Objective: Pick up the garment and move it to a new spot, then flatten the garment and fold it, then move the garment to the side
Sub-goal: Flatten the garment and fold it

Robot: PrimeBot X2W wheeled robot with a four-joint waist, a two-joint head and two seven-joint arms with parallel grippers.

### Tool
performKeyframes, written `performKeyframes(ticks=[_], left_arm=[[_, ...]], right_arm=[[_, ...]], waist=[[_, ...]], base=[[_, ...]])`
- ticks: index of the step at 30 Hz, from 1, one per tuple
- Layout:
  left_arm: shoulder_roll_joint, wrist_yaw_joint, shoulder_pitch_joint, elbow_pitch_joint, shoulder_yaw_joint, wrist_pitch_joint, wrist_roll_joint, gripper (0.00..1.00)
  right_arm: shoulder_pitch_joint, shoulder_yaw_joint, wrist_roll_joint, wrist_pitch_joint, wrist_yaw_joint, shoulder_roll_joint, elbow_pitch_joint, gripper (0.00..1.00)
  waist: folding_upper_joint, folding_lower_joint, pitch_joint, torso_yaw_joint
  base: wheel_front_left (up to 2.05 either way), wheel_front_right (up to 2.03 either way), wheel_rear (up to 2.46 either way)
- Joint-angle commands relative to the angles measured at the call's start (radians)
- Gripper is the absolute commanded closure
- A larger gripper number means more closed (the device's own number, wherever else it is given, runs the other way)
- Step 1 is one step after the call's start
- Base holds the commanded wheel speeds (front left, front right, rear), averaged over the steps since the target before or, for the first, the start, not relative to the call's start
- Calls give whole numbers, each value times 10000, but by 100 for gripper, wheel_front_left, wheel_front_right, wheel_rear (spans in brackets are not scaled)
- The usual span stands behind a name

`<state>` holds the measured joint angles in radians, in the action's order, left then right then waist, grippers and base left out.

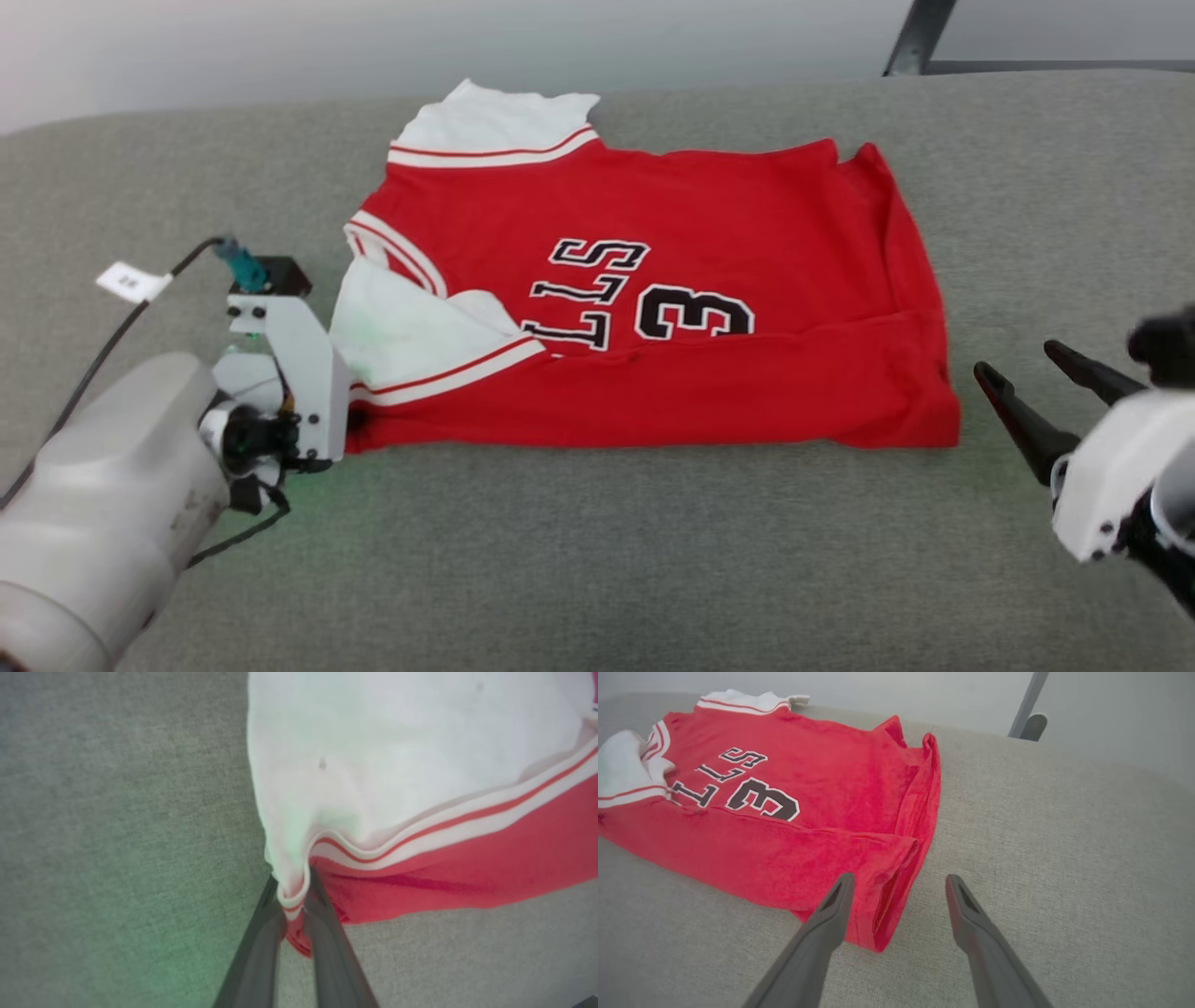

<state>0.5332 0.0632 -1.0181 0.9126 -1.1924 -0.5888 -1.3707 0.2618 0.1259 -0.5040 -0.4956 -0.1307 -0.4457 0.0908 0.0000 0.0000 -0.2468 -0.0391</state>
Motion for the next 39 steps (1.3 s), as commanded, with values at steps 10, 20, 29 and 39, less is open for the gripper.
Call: performKeyframes(ticks=[10, 20, 29, 39], left_arm=[[-1028, 249, -77, 346, -199, 206, 212, 100], [-1350, 456, -298, 790, -172, 288, 190, 100], [-1354, 584, -332, 1077, -123, 174, 57, 100], [-1142, 647, -158, 998, -106, -300, -173, 100]], right_arm=[[1610, 79, 103, -3394, -1, 460, -1970, 0], [2062, 225, 286, -4581, -3, 954, -3095, 35], [2081, 173, 223, -4615, 3, 695, -3341, 100], [1898, -188, 16, -4459, 3, 513, -3146, 100]], waist=[[0, 0, -541, 620], [0, 0, -854, 819], [0, 0, -746, 911], [0, 0, -413, 1072]], base=[[0, 0, 0], [0, 0, 0], [0, 0, 0], [0, 0, 0]])
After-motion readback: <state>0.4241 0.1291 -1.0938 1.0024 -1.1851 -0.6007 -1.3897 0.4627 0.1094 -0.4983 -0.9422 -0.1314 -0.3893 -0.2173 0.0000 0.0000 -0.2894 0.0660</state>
